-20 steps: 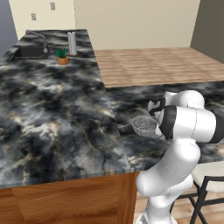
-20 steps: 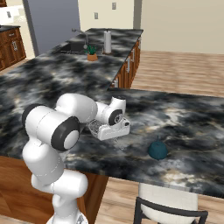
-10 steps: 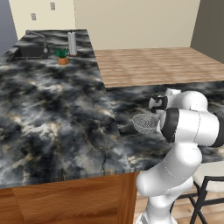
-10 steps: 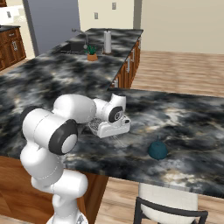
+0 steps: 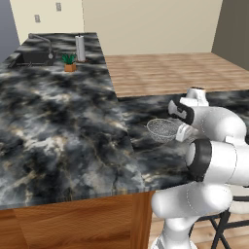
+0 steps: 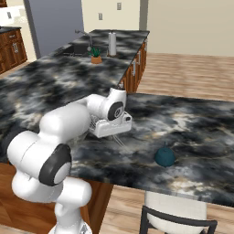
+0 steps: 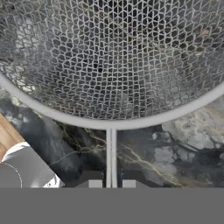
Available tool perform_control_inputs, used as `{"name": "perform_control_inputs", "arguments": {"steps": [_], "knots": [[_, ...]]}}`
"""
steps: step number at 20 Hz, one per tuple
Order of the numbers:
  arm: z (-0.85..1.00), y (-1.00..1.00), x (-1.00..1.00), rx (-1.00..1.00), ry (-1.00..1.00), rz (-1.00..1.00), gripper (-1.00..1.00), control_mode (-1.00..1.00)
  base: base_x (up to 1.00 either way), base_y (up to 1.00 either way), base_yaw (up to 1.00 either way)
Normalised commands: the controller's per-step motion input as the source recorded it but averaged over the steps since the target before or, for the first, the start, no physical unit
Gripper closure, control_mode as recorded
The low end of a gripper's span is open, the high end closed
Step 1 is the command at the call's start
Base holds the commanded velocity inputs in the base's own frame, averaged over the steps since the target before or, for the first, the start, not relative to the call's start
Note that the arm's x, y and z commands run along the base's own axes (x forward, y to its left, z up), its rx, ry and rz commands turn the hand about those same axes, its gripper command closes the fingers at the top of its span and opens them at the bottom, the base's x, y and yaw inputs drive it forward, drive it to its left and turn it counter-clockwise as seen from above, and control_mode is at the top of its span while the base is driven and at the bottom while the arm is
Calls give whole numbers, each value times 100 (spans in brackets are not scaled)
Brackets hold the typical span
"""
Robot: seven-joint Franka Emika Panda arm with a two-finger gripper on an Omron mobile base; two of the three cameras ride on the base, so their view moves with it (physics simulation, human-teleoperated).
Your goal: Pick the teapot and strainer and place them in the sink. Then turn on the water.
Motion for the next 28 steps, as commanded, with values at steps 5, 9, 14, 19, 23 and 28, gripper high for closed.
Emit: {"name": "perform_control_inputs", "arguments": {"steps": [5,9,14,19,23,28], "knots": [[66,25,-43,-6,-2,0,100,-100,0,0,0],[62,19,-36,-5,0,0,100,-100,0,0,0],[42,11,-29,-1,0,0,100,-100,0,0,0],[36,3,-30,0,-1,0,100,-100,0,0,0],[7,1,-17,0,0,0,100,-100,0,0,0],[0,0,0,0,0,0,100,-100,0,0,0]]}}
